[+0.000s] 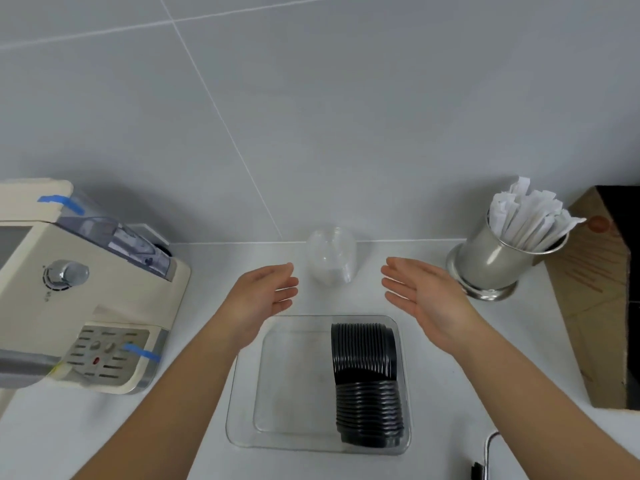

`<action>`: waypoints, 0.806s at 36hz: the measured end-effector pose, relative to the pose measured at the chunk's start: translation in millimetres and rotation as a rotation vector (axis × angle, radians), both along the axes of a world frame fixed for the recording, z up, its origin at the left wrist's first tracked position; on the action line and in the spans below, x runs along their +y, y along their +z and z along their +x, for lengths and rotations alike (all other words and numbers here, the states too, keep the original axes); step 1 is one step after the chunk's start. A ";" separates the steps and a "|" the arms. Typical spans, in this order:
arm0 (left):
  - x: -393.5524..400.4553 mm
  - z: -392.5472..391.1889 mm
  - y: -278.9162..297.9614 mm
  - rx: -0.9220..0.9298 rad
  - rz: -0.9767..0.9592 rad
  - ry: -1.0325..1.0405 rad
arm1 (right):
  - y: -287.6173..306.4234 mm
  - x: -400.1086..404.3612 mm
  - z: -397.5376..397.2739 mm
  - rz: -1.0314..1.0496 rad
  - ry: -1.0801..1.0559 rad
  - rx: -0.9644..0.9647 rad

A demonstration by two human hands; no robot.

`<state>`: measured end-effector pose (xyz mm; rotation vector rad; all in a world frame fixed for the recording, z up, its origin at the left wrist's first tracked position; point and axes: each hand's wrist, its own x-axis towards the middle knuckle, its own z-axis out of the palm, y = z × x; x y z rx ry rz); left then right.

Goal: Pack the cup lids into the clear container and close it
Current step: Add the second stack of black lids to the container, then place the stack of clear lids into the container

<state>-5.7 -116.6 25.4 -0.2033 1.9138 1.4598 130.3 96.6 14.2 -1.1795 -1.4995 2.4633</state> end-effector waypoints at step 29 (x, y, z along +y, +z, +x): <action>67.2 -46.8 -66.7 -0.066 -0.107 -0.073 | -62.3 5.1 -108.9 0.183 0.237 -0.236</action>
